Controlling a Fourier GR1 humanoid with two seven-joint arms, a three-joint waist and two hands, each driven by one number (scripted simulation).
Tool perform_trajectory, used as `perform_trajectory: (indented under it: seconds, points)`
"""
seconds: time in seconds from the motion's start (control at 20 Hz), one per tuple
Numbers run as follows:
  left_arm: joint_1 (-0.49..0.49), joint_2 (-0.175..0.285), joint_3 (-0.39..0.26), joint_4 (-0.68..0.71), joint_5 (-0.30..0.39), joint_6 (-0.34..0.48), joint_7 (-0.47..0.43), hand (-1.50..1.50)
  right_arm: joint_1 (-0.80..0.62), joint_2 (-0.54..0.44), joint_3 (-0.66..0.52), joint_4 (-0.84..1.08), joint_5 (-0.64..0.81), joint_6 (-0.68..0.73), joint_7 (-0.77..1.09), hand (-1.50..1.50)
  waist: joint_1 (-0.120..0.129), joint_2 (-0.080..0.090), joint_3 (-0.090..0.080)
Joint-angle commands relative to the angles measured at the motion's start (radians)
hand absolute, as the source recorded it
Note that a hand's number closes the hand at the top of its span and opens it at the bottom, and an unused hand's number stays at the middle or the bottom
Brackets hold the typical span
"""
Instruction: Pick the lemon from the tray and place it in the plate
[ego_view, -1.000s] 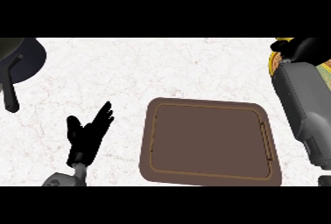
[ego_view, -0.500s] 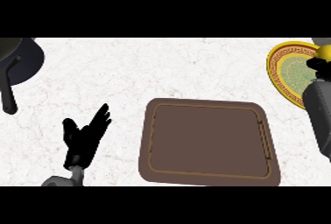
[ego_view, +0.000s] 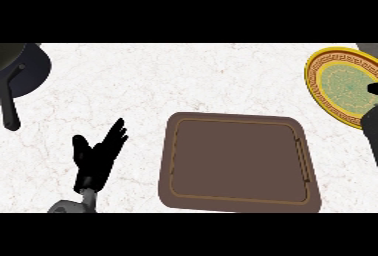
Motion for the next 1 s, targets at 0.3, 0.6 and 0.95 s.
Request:
perform_trajectory:
  seconds: [0.3,0.6,0.95]
  points:
    - [-0.002,0.010,0.017,0.011,0.010,-0.019,0.006,0.00,-0.009,0.021,-0.106,0.079,-0.325,0.079,-0.316,-1.50,-0.002,-0.002,0.005]
    - [0.037,-0.049,-0.041,-0.002,-0.040,0.034,-0.015,0.00,0.011,0.038,-0.116,-0.084,-0.483,-0.019,-0.562,-1.50,-0.016,-0.010,0.006]
    - [0.019,-0.012,0.013,0.014,-0.012,0.008,-0.002,0.00,0.093,0.094,-0.153,-0.257,-0.780,-0.060,-0.751,-1.50,-0.021,-0.010,0.003]
